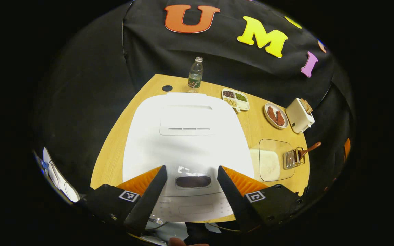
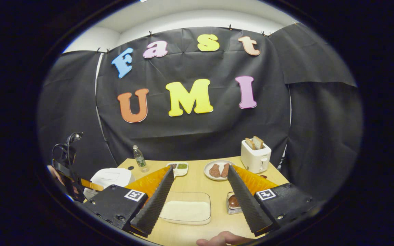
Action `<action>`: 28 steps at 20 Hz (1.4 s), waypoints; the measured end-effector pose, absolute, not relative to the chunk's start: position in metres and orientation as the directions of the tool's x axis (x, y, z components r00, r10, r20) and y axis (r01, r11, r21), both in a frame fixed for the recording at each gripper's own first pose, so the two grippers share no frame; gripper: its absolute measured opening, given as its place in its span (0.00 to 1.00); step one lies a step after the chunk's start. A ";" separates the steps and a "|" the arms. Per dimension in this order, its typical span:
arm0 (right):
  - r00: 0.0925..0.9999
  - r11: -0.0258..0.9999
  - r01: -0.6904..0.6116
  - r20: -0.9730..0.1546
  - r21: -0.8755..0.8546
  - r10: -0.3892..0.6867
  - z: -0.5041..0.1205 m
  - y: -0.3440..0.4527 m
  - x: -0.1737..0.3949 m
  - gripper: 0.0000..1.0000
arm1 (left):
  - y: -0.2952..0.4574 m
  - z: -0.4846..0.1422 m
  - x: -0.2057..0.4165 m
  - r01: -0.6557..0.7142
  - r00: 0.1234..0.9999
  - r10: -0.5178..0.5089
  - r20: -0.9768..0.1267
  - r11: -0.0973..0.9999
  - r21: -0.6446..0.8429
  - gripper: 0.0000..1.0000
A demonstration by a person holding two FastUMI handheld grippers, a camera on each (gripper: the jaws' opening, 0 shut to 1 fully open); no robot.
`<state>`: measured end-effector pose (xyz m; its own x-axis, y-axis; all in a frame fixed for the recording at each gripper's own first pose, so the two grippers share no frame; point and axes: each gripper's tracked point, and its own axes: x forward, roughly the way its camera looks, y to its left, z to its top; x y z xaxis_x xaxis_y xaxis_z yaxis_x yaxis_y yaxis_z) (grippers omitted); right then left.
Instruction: Close the left gripper, press the button to open the rice cooker; take a wooden spoon from the chopstick holder with the right hand, scoop a spoonful of rice and pour it into the rice cooker, then put the wooden spoon back into the chopstick holder.
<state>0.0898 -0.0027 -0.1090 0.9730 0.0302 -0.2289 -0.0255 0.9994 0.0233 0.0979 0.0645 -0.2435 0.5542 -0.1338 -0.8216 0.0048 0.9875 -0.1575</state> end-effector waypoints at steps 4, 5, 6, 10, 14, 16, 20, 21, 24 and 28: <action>0.973 0.999 -0.036 -0.227 0.013 0.038 -0.114 0.001 0.091 1.00 | 0.070 -0.250 0.094 0.062 0.587 -0.087 -0.805 0.996 -0.062 0.98; 0.974 0.999 -0.042 -0.223 0.006 0.043 -0.114 0.003 0.092 0.96 | 0.069 -0.251 0.097 0.049 0.604 -0.081 -0.793 0.997 -0.064 0.99; 0.974 0.999 -0.051 -0.221 0.003 0.051 -0.114 0.007 0.092 0.96 | 0.070 -0.249 0.098 0.034 0.626 -0.077 -0.776 0.997 -0.072 0.99; 0.966 0.996 -0.094 -0.240 0.012 0.094 -0.119 0.021 0.096 1.00 | 0.068 -0.246 0.102 0.027 0.676 -0.050 -0.735 0.999 -0.043 0.99; 0.975 0.995 -0.099 -0.201 -0.019 0.093 -0.099 0.023 0.099 0.96 | 0.058 -0.229 0.106 0.020 0.719 -0.104 -0.687 0.991 -0.129 0.96; 0.978 0.994 -0.099 -0.187 -0.034 0.091 -0.093 0.024 0.096 0.96 | 0.063 -0.215 0.110 0.008 0.749 -0.101 -0.655 0.990 -0.144 0.96; 0.980 0.994 -0.106 -0.170 -0.037 0.098 -0.081 0.033 0.090 1.00 | 0.072 -0.155 0.117 0.002 0.852 -0.084 -0.518 0.988 -0.156 0.95; 0.982 0.994 -0.107 -0.158 -0.037 0.100 -0.074 0.037 0.088 0.96 | 0.070 -0.135 0.113 0.017 0.878 -0.096 -0.469 0.985 -0.169 0.95; 0.988 0.993 -0.102 -0.117 -0.055 0.096 -0.054 0.048 0.075 0.96 | 0.069 -0.082 0.100 0.058 0.942 -0.097 -0.320 0.990 -0.131 0.95; 0.995 0.995 -0.047 -0.087 -0.086 0.040 -0.036 0.050 0.042 0.96 | 0.065 -0.029 0.064 0.115 0.985 -0.122 -0.124 0.992 -0.057 0.95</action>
